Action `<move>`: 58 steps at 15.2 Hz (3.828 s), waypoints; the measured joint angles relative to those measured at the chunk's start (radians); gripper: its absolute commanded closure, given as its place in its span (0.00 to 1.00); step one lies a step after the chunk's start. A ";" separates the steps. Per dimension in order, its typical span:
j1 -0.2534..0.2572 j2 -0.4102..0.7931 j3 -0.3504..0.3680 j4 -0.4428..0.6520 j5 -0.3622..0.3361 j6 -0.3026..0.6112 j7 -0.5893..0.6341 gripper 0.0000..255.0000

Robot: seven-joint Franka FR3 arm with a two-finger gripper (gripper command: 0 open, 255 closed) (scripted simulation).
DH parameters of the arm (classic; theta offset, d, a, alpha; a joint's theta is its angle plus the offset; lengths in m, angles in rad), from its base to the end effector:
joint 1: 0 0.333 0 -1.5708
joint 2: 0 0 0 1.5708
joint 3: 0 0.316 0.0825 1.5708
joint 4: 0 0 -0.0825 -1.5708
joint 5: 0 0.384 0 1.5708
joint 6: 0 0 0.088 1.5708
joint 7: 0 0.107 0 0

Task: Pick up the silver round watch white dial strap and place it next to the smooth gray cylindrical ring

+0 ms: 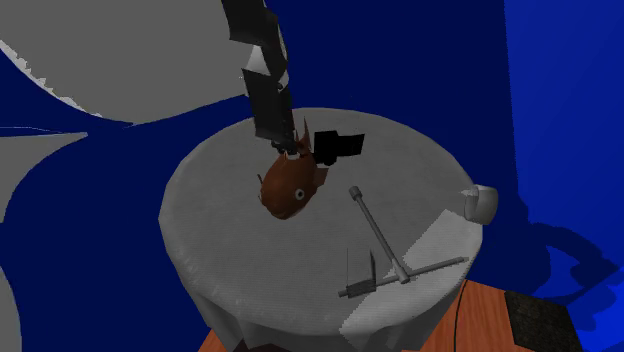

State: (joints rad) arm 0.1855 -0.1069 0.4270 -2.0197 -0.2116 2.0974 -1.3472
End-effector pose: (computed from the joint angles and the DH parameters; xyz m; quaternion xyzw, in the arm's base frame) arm 0.4487 0.3111 0.5120 0.5126 0.8462 0.0379 0.1405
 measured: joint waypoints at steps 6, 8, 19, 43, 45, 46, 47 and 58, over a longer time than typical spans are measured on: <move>-0.055 -0.083 -0.100 -0.094 0.052 0.048 -0.173 1.00; -0.071 -0.098 -0.131 -0.118 0.061 0.066 -0.222 1.00; -0.170 -0.099 -0.314 -0.141 0.096 0.124 -0.518 1.00; -0.328 0.128 -0.556 0.015 0.212 0.220 -0.978 1.00; -0.328 0.141 -0.557 0.003 0.215 0.244 -0.980 1.00; -0.329 0.145 -0.557 -0.007 0.215 0.259 -0.980 1.00; -0.328 0.149 -0.556 -0.017 0.216 0.273 -0.979 1.00; -0.330 0.211 -0.555 -0.093 0.229 0.410 -0.988 1.00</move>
State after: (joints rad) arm -0.1441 0.1039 -0.1281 -2.1129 0.0175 2.5074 -2.3356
